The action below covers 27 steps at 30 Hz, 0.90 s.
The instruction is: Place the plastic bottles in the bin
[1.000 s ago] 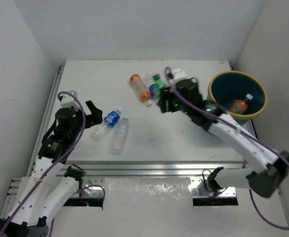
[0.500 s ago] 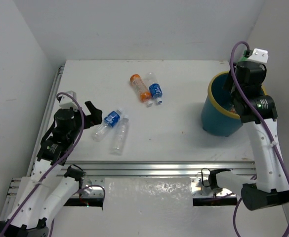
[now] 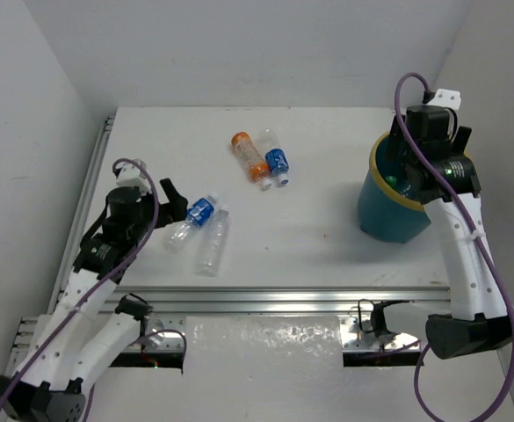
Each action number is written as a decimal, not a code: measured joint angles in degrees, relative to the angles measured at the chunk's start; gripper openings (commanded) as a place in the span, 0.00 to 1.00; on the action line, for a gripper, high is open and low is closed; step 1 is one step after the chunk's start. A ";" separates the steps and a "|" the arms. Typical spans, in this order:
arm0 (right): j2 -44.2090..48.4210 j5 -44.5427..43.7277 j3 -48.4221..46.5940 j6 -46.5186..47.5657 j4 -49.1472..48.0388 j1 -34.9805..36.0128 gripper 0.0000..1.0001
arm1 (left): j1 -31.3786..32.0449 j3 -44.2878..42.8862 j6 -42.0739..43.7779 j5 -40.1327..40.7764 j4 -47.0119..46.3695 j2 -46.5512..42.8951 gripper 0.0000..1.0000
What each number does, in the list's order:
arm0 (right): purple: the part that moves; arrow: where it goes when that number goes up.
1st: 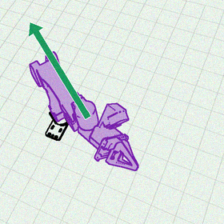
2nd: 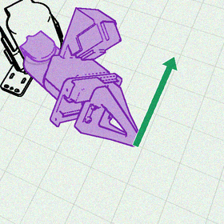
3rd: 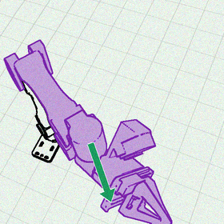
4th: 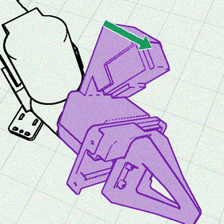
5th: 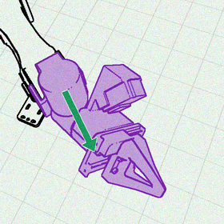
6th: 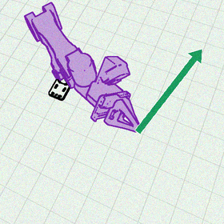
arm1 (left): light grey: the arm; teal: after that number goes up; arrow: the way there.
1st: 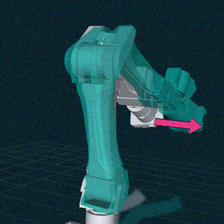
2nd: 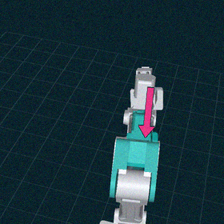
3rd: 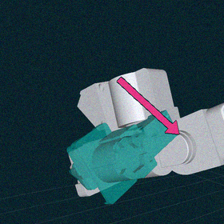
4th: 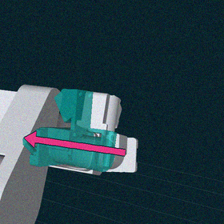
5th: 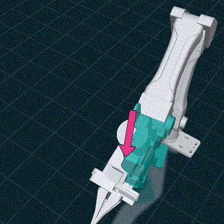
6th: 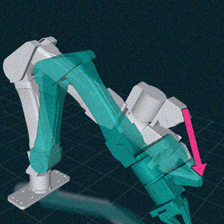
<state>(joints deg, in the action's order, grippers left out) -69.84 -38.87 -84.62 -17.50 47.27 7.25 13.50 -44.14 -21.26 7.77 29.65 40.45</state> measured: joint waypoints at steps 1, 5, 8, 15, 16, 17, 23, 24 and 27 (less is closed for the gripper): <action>-0.20 0.24 -0.79 -0.02 0.44 0.00 0.99 | 0.09 -0.02 0.00 -0.09 0.07 1.60 1.00; 1.66 8.02 -1.75 -0.79 0.70 -0.07 0.99 | 0.76 -1.77 0.11 -0.33 1.29 10.69 0.99; 5.03 17.51 -0.48 -1.73 0.87 -0.11 0.99 | 4.85 -4.17 -0.17 -0.52 1.81 20.68 0.99; 7.48 32.37 4.55 -2.19 0.33 -0.09 0.99 | 15.87 -7.19 -2.82 0.61 4.76 34.51 0.97; 7.61 34.10 5.60 -2.19 0.46 -0.09 0.99 | 16.17 -7.19 -3.32 1.25 5.03 35.34 0.95; 7.72 34.86 6.54 -2.19 0.48 -0.09 0.99 | 16.28 -7.19 -3.76 1.97 5.33 36.02 0.95; 9.53 39.43 8.11 -2.03 0.15 -0.09 0.99 | 20.22 -8.00 -6.60 5.46 6.38 42.91 0.90; 10.10 39.85 8.11 -2.01 -0.13 -0.09 0.99 | 21.35 -8.00 -7.15 5.90 6.47 43.91 0.89; 12.13 41.16 8.11 -2.01 -1.01 -0.09 0.99 | 24.83 -8.07 -8.72 6.69 6.21 46.60 0.77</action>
<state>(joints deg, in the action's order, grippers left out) -57.71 2.28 -76.51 -19.51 46.26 7.16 38.33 -52.21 -29.98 14.46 35.86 87.05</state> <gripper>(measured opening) 0.986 0.877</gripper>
